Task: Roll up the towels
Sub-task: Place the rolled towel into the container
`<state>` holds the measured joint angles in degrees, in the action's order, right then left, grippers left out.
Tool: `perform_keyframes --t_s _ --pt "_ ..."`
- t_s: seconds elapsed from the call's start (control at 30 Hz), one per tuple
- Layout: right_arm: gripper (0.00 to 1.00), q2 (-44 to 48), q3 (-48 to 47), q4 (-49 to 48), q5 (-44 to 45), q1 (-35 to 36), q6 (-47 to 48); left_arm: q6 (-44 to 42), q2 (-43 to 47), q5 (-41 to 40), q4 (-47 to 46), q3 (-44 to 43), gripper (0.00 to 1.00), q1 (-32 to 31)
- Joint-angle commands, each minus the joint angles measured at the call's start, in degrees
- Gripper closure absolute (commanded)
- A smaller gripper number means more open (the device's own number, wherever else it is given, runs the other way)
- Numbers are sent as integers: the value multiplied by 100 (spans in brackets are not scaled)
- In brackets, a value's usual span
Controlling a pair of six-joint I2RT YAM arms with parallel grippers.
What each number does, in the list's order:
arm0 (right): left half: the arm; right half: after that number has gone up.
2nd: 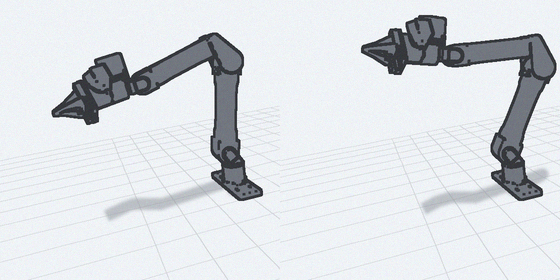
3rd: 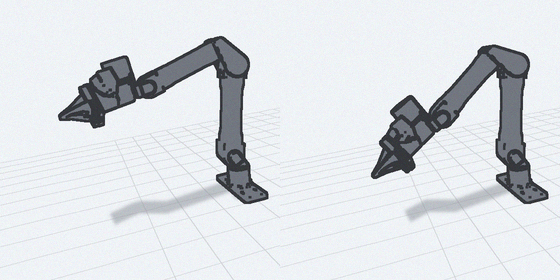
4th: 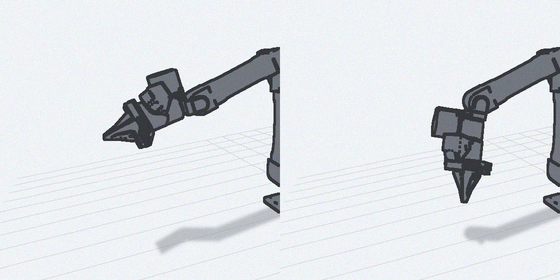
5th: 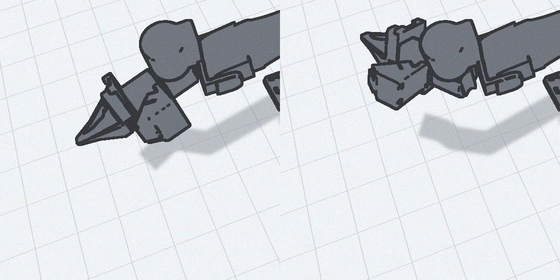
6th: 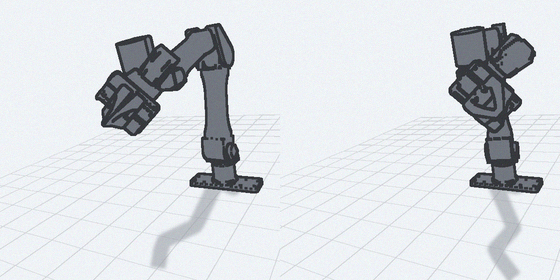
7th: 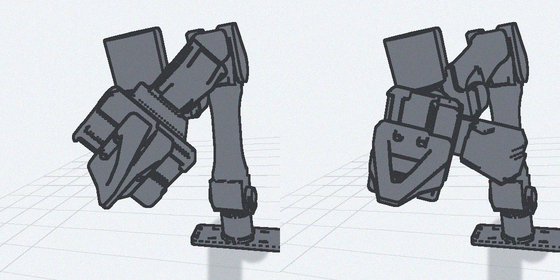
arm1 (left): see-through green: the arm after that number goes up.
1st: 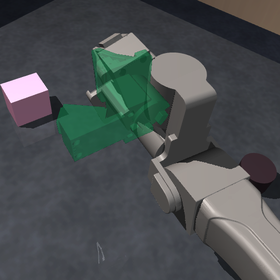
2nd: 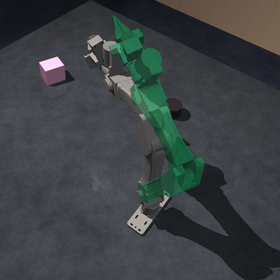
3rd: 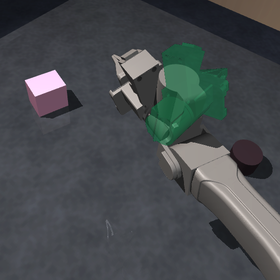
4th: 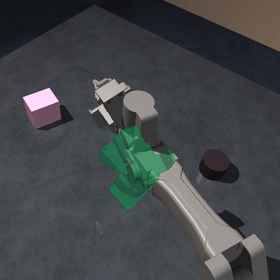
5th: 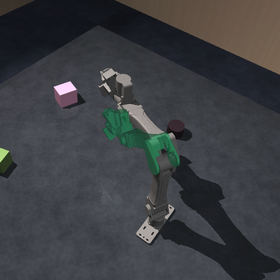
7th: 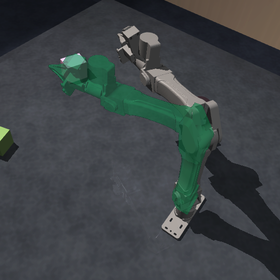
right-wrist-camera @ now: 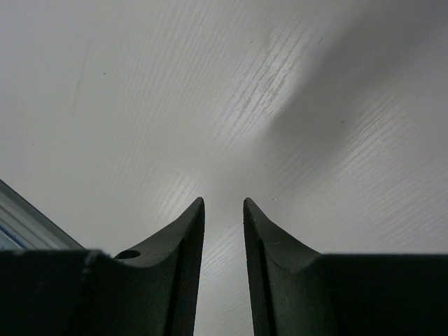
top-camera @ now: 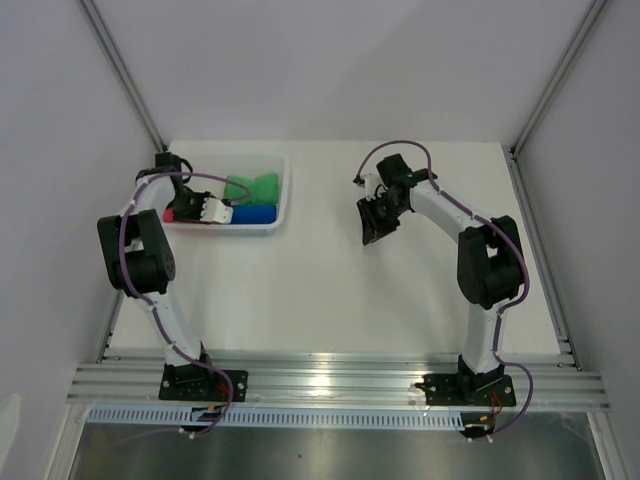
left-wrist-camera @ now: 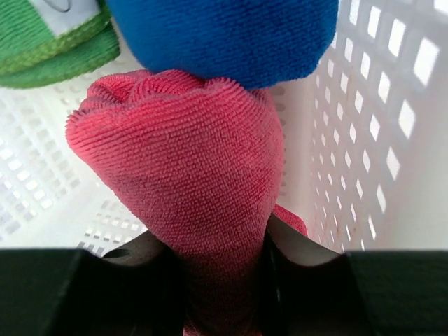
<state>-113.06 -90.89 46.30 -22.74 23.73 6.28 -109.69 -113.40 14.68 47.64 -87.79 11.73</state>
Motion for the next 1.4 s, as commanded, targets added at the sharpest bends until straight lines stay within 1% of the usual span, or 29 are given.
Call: perform_keyframes --t_s 0.0,0.03,0.1,0.13,0.23,0.27,0.3,0.33,0.4,0.43,0.47,0.57,0.6,0.63,0.67,0.8,1.17,1.37 --pt "68 -32 -183 98 77 9 92 -659 -173 35 641 -212 84 14" --pt "68 -32 -175 116 77 18 92 -659 -199 35 642 -212 79 14" --pt "68 -50 -157 124 86 9 92 -720 -261 -26 773 -300 75 14" --pt "68 -59 -157 124 94 18 92 -764 -305 -78 860 -335 71 14" --pt "68 -85 -166 124 95 27 84 -826 -524 -394 1300 -528 64 -39" --pt "68 -85 -174 124 95 44 84 -800 -655 -561 1457 -651 64 -56" --pt "68 -103 -174 133 103 53 84 -747 -709 -597 1485 -669 63 -65" --pt "68 -111 -183 142 103 53 84 -651 -753 -606 1477 -704 59 -100" --pt "68 -120 -209 168 147 62 84 -371 -841 -563 1380 -853 54 -118" --pt "68 -129 -210 177 156 71 84 -282 -850 -536 1371 -897 48 -127" --pt "68 -129 -210 169 165 71 84 -194 -859 -527 1336 -924 45 -118" --pt "67 -129 -210 142 165 88 92 -158 -824 -510 1309 -889 43 -118" --pt "67 -129 -210 151 174 97 101 -175 -797 -484 1301 -854 41 -118" --pt "67 -146 -227 160 182 97 110 -202 -789 -483 1309 -845 15 -118" --pt "67 -147 -236 168 182 106 119 -219 -780 -466 1292 -836 1 -127" --pt "67 -155 -254 204 191 123 180 -220 -745 -396 1266 -907 1 -118" --pt "67 -199 -254 212 209 132 259 -562 -262 -220 1257 -880 1 -100" --pt "67 -270 -289 186 174 132 321 -764 -15 -132 1441 -793 1 -100"
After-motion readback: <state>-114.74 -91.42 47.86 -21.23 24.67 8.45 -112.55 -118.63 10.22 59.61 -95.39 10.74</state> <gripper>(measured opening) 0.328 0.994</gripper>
